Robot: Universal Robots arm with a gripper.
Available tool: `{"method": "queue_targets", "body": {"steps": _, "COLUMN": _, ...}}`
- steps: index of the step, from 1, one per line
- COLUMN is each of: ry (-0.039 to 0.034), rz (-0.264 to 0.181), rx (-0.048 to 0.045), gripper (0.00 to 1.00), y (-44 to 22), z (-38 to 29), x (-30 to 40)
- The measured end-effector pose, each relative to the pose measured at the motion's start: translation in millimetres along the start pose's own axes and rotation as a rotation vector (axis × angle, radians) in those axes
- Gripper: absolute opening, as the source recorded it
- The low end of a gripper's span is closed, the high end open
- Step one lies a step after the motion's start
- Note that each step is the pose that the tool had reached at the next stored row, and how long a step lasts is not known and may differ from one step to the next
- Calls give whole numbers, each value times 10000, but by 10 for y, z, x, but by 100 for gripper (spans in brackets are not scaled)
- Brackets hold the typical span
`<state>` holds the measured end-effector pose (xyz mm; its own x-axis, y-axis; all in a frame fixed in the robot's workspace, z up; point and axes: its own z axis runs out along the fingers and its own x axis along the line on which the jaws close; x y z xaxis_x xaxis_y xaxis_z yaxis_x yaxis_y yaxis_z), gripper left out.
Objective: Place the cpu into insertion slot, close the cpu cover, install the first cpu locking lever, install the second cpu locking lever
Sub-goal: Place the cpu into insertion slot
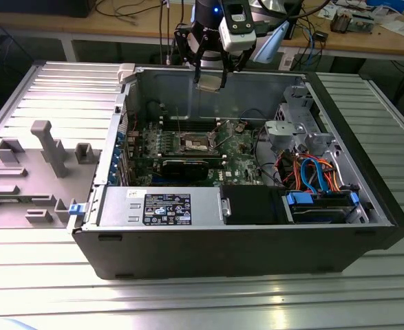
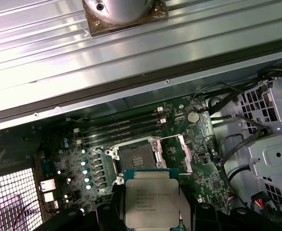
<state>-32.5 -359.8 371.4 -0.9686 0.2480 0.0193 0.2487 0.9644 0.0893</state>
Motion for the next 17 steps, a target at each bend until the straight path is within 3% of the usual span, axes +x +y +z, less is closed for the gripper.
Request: {"method": "queue_targets", "body": {"steps": 17, "ry": -24, "rz": 260, "rx": -4, "gripper": 54, "y": 0, "z": 0, "x": 0}}
